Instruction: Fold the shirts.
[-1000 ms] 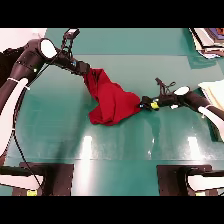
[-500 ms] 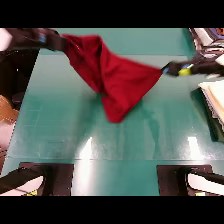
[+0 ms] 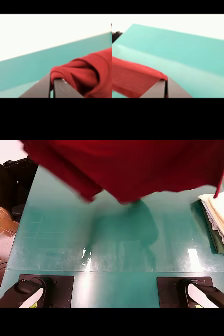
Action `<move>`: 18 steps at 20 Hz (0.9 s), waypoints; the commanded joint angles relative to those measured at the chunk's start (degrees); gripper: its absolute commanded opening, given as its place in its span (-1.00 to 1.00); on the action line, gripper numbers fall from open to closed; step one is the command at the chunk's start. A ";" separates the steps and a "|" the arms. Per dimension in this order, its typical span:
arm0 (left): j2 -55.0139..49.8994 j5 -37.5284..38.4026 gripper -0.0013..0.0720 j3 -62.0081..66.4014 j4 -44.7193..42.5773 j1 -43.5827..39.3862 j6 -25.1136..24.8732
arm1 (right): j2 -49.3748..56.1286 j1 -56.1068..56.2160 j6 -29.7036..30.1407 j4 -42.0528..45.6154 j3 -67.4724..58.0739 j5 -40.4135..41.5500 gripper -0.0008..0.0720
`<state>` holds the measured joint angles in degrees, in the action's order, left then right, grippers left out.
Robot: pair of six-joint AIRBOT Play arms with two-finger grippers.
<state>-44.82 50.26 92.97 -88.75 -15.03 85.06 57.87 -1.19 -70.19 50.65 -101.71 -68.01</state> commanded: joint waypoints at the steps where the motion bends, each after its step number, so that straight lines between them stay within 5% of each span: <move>1: 5.09 -0.13 -0.90 0.00 1.79 0.04 -0.07 | -4.24 -0.46 -2.34 5.09 -5.29 -1.09 -0.95; 7: 4.22 9.05 -0.90 0.74 9.01 0.04 -0.07 | 1.88 -0.44 -10.47 12.44 -16.09 -11.26 -0.95; 11: -7.15 19.74 -0.90 -4.33 1.38 0.07 -1.38 | 13.42 2.73 -12.72 12.63 -10.73 -13.49 -0.95; 14: -18.12 14.60 -0.90 -11.80 -7.58 0.07 0.17 | 24.04 7.15 -12.70 14.05 -5.57 -9.53 -0.95; 18: -33.79 5.49 -0.90 -14.53 -8.46 0.07 4.04 | 36.70 11.74 -12.66 15.08 -4.79 -1.44 -0.95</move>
<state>-68.93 60.93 80.75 -94.52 -14.98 86.61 86.32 7.38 -82.52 65.14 -107.63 -74.30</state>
